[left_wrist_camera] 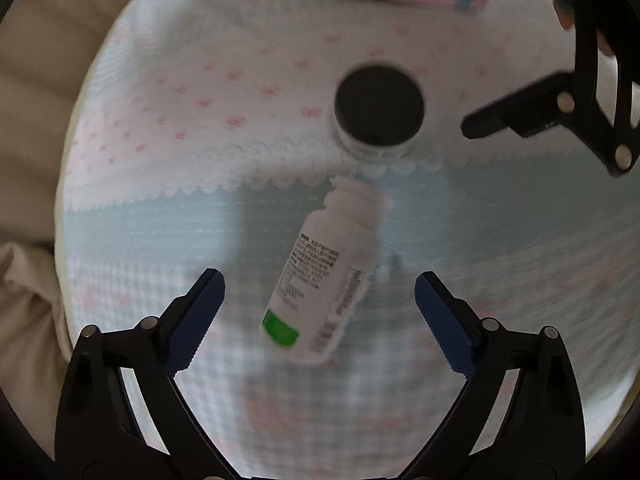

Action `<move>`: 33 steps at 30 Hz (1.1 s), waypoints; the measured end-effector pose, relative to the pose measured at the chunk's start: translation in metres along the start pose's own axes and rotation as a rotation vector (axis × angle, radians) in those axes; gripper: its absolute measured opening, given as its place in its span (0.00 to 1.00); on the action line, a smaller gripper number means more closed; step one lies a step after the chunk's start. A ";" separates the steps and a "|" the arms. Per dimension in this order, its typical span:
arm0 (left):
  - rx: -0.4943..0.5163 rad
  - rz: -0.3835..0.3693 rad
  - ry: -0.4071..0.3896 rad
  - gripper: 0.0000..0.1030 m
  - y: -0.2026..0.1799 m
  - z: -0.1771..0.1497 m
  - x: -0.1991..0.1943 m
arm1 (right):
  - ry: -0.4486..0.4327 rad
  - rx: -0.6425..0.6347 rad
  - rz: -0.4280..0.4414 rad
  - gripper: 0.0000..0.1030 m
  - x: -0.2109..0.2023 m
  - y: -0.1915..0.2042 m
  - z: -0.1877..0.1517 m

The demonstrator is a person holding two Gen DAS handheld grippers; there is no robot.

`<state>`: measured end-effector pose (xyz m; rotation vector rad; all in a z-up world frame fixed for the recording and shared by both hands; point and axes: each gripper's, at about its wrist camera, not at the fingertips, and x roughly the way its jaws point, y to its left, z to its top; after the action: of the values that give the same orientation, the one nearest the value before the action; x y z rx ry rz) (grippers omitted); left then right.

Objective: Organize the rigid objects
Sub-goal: 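Grasp the white pill bottle with the left tool while the right tool grasps the black-lidded jar, then carry pill bottle and black-lidded jar over the cardboard box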

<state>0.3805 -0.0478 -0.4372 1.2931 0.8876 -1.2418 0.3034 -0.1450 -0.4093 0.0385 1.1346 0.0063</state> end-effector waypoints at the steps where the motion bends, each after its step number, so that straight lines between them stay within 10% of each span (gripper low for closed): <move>1: 0.012 -0.001 -0.006 0.92 -0.001 0.000 0.006 | -0.005 0.002 0.005 0.99 0.009 0.000 -0.001; 15: 0.095 -0.097 0.024 0.52 -0.001 -0.001 0.031 | -0.034 -0.114 0.028 0.51 0.057 0.014 0.001; 33: 0.006 -0.057 0.021 0.50 -0.011 0.004 0.007 | -0.012 -0.136 0.009 0.51 0.035 0.018 -0.001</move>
<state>0.3700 -0.0510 -0.4454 1.2956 0.9417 -1.2784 0.3178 -0.1259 -0.4409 -0.0771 1.1196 0.0911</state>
